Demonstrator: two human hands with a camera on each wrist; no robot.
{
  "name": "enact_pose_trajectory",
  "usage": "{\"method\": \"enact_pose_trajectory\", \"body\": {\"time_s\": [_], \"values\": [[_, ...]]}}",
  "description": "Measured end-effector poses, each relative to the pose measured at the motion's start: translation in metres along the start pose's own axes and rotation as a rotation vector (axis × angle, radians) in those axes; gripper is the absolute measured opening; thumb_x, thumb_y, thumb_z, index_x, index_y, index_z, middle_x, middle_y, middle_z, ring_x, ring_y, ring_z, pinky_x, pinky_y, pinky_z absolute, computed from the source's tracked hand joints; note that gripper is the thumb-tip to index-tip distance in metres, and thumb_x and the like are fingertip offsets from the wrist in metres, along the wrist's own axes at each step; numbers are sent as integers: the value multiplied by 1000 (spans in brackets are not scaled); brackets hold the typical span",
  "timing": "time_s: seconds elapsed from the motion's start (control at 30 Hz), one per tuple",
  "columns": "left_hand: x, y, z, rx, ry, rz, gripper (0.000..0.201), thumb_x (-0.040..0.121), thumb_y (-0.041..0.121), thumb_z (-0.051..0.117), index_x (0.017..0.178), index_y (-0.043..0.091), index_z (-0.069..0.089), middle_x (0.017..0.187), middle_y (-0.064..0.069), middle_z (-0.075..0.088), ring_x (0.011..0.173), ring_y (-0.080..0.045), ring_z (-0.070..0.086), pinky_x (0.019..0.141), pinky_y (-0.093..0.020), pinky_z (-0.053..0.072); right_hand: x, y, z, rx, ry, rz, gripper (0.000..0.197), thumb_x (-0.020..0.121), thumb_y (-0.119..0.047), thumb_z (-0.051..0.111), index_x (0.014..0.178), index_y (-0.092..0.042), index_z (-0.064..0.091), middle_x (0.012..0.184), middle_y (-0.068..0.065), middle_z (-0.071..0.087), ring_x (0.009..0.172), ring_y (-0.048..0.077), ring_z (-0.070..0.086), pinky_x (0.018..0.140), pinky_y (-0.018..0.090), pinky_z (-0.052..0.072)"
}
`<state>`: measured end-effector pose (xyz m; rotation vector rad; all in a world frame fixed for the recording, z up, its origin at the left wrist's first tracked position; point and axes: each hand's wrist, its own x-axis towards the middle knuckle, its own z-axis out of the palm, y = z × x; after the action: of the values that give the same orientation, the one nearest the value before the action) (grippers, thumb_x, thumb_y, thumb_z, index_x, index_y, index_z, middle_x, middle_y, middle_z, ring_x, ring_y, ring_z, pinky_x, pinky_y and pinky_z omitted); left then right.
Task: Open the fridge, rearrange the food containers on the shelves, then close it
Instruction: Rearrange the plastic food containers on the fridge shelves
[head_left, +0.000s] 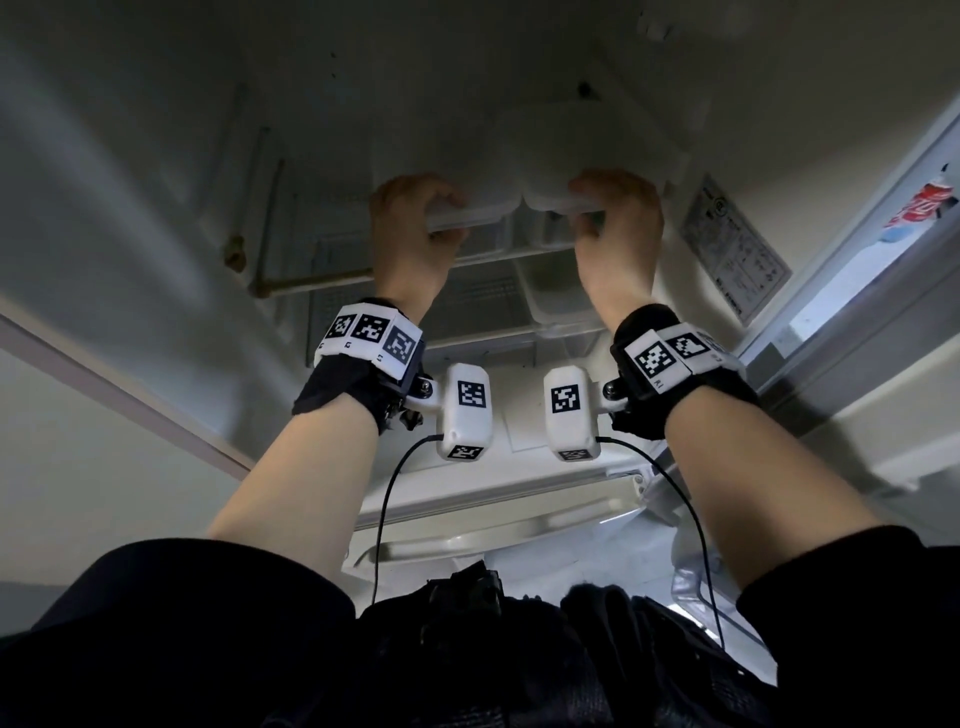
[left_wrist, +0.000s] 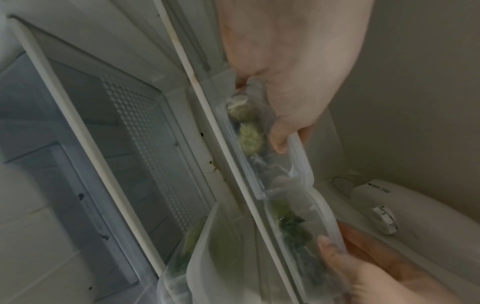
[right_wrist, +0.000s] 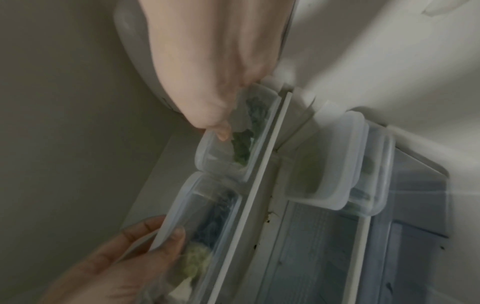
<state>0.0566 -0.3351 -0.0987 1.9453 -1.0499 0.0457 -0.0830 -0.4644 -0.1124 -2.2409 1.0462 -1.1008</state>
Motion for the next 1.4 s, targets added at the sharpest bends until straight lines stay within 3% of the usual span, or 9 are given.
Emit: {"method": "enact_pose_trajectory", "body": {"time_s": [0.2,0.37,0.77,0.93,1.07,1.17,1.27,1.33,1.4], "values": [[10,-3,3,10,20,20,20,71,6,69,89,14,64,105,-9,65,107,-34,55,88,-50,50,9,-3,5,57,-9,46,37,80,2,50,108,-14,68,123,8,62,119,29,52,100,42,45],[10,-5,9,50,14,24,22,76,4,66,96,11,62,114,-11,60,117,-33,45,87,-33,40,11,0,10,82,-21,75,36,78,5,51,105,-12,67,120,11,62,116,31,53,94,47,48],[10,-10,14,98,25,66,20,79,7,64,98,11,61,116,-11,60,118,-34,44,86,-30,33,17,1,16,49,-40,54,33,79,3,48,103,-10,67,121,10,63,118,28,52,95,33,45],[10,-10,13,107,11,59,20,79,8,65,98,11,61,116,-12,59,118,-34,44,87,-31,32,17,1,17,74,-37,66,32,79,2,49,102,-9,66,122,12,61,116,29,54,94,41,49],[8,-8,12,90,4,38,22,78,14,63,100,12,60,119,-12,56,120,-36,42,100,-48,39,10,-3,11,42,-72,61,32,84,1,49,111,-9,63,131,10,56,126,28,49,102,41,46],[7,-3,15,113,5,-1,24,78,18,66,102,15,59,124,-8,55,132,-34,34,108,-68,23,-1,-5,6,8,-92,40,39,87,3,47,122,-11,56,142,10,46,137,27,37,108,35,40],[-2,5,23,99,71,90,20,78,17,64,97,13,62,118,-6,61,133,-36,37,110,-72,16,-19,-1,1,17,16,3,40,83,3,47,120,-9,57,137,14,50,130,28,44,98,32,42],[-11,7,29,53,213,217,8,74,15,62,82,13,64,98,-5,68,113,-31,55,109,-64,27,-29,8,1,56,88,21,33,80,1,47,109,-8,61,125,15,56,116,29,55,88,34,48],[-22,12,38,-36,248,248,6,74,11,59,74,11,65,84,-5,69,91,-23,61,105,-32,37,-38,17,1,100,82,90,28,80,0,45,100,-7,63,112,14,63,99,28,63,79,38,55]]}}
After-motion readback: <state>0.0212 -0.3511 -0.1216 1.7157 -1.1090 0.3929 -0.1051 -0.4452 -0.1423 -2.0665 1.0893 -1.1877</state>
